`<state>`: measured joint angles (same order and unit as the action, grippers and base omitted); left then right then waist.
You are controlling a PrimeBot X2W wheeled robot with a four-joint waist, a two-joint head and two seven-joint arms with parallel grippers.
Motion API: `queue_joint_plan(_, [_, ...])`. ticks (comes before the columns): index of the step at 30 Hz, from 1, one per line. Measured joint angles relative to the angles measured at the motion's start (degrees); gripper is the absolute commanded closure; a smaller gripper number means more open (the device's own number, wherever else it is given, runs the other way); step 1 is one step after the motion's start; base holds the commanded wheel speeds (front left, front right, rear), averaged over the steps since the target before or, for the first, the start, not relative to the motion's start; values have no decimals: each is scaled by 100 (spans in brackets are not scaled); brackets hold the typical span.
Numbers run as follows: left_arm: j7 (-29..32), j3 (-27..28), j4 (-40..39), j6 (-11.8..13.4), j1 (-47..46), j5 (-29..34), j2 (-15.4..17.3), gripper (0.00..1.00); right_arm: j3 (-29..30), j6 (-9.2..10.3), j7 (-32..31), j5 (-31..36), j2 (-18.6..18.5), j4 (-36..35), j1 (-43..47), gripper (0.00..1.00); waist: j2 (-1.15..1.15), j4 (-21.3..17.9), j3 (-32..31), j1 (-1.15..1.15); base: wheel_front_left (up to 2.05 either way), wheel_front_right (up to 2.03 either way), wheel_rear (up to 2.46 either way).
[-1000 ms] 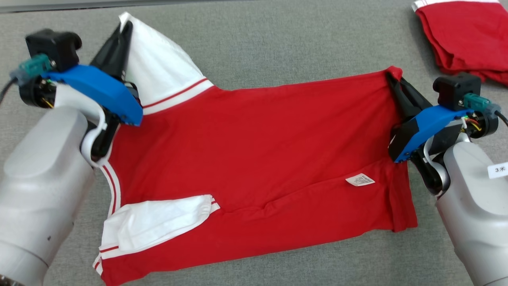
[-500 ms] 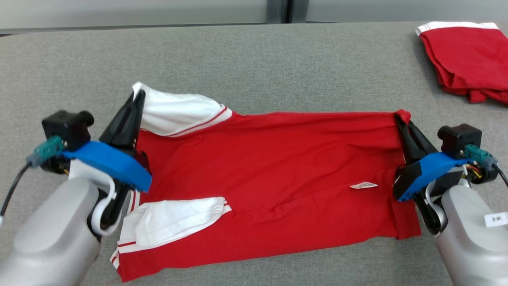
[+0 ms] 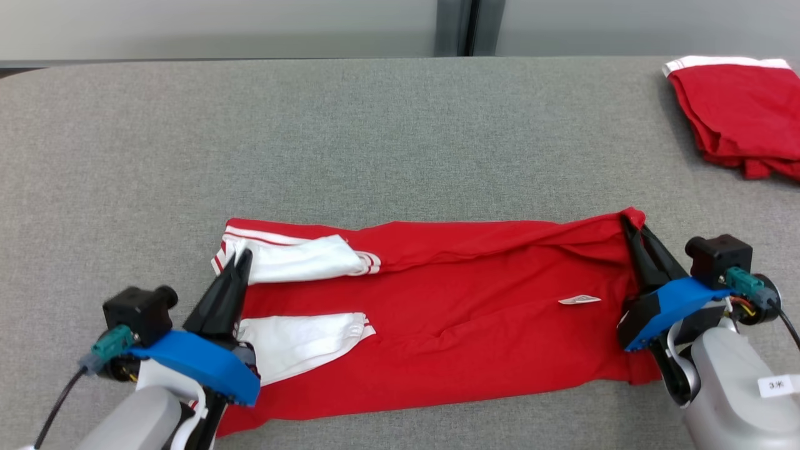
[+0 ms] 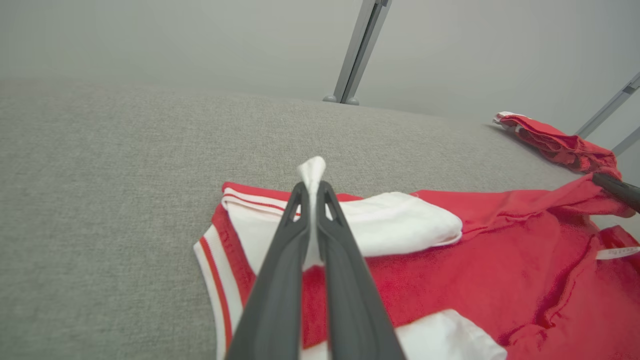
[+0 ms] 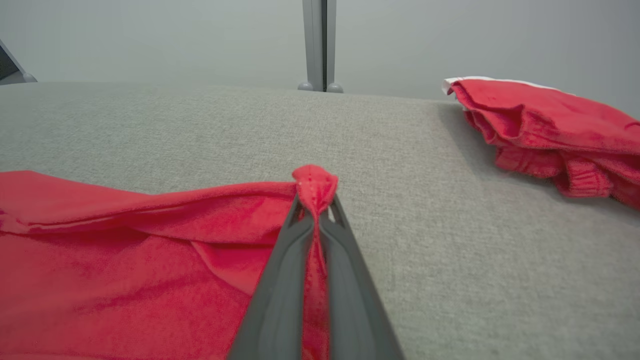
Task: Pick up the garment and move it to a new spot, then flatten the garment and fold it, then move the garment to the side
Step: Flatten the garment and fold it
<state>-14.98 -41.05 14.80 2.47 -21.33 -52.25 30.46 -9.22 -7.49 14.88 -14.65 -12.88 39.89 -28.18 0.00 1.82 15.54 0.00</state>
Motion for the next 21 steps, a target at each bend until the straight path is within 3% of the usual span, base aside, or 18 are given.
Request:
queue_joint_plan(3, [0,27,-45,66,214,21,-32,100,73,0,8,13,56,-196,204,100,0,-7,-59,0,0,0,0])
queue_joint_plan(5, [-1,91,-44,114,335,34,-56,100,100,0,9,33,113,-353,336,58,0,-16,-99,0,0,0,0])
queue_joint_plan(6, [0,100,-36,164,380,75,-69,96,123,0,10,20,147,-413,410,0,0,-14,-120,0,0,0,0])
queue_joint_plan(8, [0,162,-34,232,443,197,-119,0,168,0,10,14,172,-522,566,0,0,-12,-161,0,0,0,0])
queue_joint_plan(12, [-1,522,-123,333,664,403,-298,0,318,0,10,-3,188,-887,809,0,0,-41,-233,0,0,0,0])
queue_joint_plan(17, [-1,1527,-487,415,1126,1287,-670,0,444,0,12,-5,190,-1526,1067,0,0,-119,-314,0,0,0,0])
queue_joint_plan(21, [-1,2437,-907,402,1440,2095,-1111,0,541,0,14,-44,164,-1618,1054,0,0,-132,-351,0,0,0,0])
